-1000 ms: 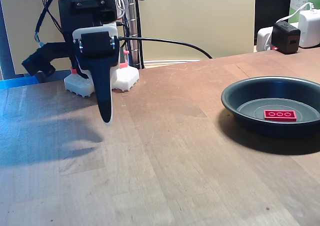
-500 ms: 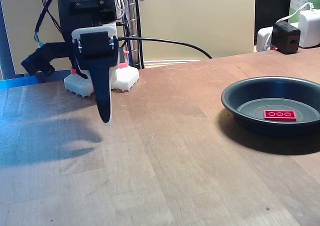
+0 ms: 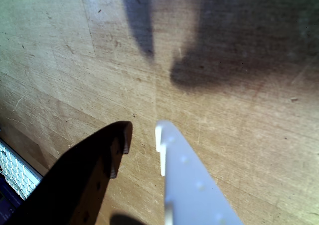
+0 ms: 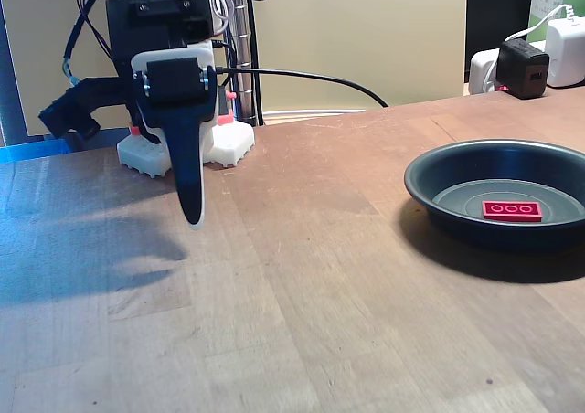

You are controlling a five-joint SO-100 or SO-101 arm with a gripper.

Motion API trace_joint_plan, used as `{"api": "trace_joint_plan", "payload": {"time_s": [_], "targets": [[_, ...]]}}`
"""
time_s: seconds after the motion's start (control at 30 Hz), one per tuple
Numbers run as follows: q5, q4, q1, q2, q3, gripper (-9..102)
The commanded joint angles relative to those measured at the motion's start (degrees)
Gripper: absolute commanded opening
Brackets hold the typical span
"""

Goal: Grasp a lego block and put it in the bin.

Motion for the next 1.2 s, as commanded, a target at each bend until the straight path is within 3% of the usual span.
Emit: {"api": "trace_joint_plan", "payload": {"time_s": [0.0,1.17], "targets": [[0.26,0.35,0.35,0.35,2.99,0],[-5.98,1.41,-0.18,0.26,2.99,0]]}}
